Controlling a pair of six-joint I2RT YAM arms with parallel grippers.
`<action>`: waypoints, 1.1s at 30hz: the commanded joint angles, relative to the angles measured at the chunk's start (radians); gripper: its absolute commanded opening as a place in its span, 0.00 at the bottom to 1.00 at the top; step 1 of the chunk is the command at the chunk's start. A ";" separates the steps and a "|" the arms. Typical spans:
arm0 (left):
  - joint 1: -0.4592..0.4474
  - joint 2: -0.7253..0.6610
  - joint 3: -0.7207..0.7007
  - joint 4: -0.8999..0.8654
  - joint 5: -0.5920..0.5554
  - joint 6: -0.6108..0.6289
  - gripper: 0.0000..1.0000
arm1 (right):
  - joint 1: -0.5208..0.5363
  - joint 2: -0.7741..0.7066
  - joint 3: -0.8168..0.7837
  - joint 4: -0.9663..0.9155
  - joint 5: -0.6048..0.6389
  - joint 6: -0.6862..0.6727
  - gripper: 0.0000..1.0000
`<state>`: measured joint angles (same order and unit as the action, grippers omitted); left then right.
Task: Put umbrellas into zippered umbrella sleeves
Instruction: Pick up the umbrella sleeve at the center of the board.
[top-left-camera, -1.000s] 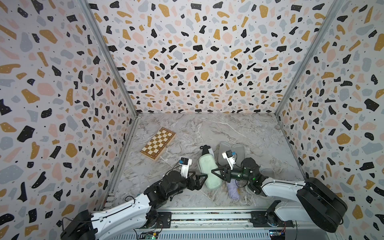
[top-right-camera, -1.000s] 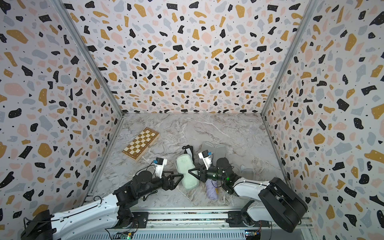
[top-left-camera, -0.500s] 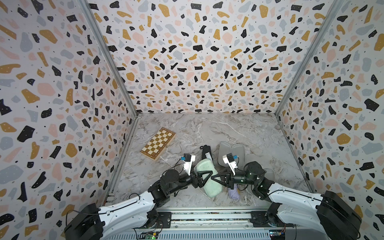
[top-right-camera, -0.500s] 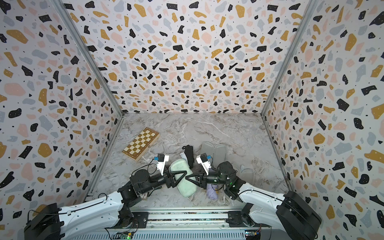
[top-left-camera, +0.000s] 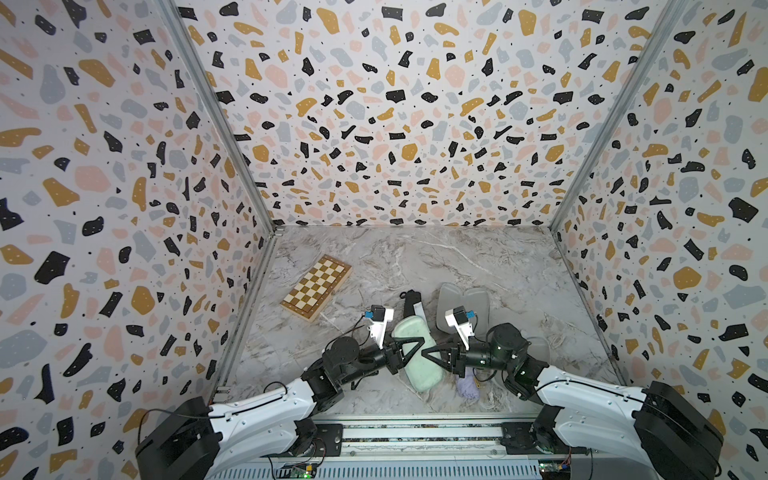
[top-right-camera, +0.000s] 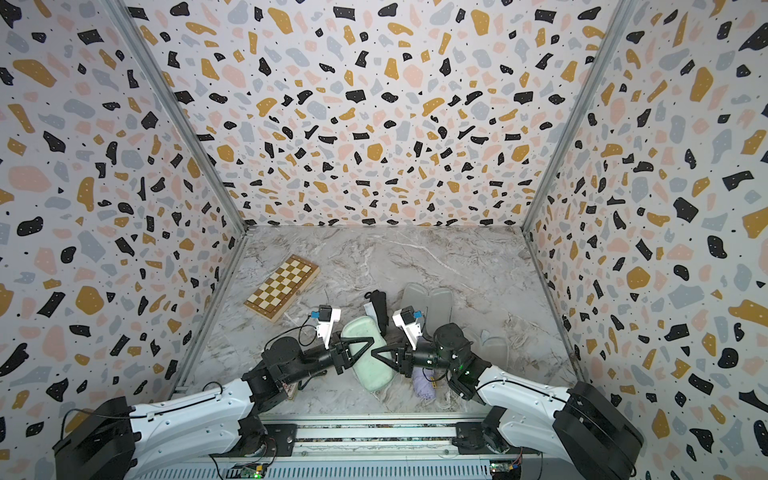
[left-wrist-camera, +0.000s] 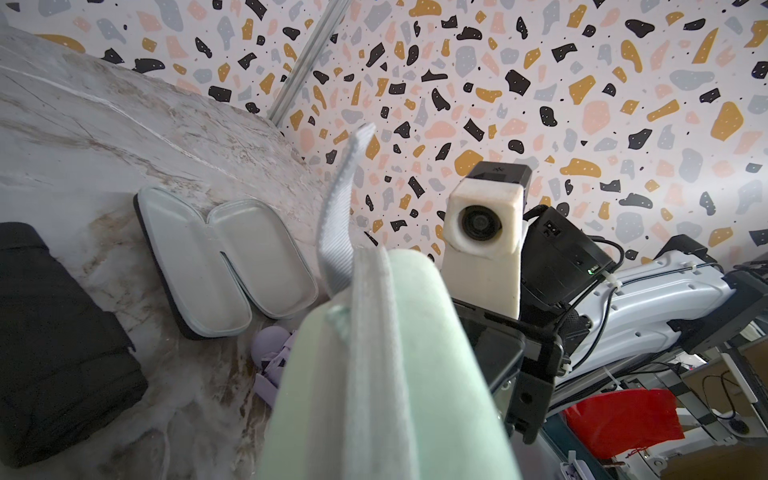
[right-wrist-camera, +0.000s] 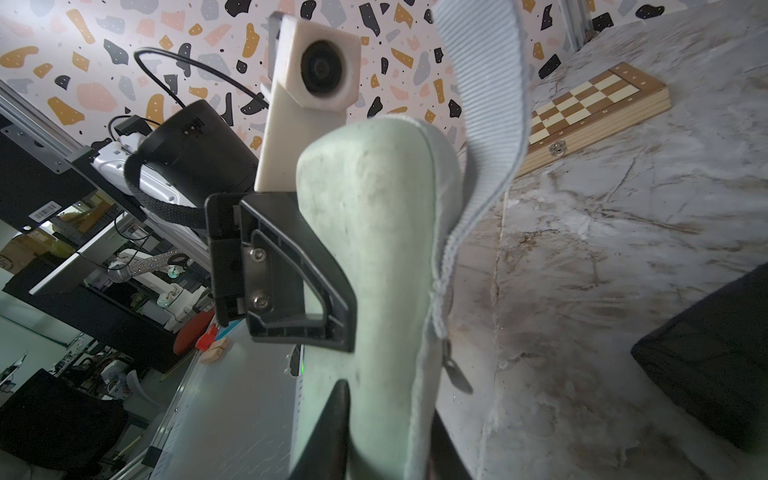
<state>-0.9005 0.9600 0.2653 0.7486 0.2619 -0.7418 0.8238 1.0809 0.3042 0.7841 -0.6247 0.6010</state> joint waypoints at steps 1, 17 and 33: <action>-0.001 -0.049 0.061 -0.046 0.015 0.055 0.10 | -0.020 -0.025 0.062 -0.026 0.041 -0.061 0.40; 0.112 -0.145 0.270 -0.434 0.522 0.466 0.00 | -0.204 -0.202 0.025 -0.110 0.289 -0.400 0.61; 0.112 -0.073 0.374 -0.555 0.560 0.593 0.00 | 0.106 -0.307 -0.109 0.004 0.601 -0.815 0.76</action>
<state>-0.7902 0.9104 0.5797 0.1425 0.7967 -0.1780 0.8452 0.8139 0.2138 0.7475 -0.1761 -0.0593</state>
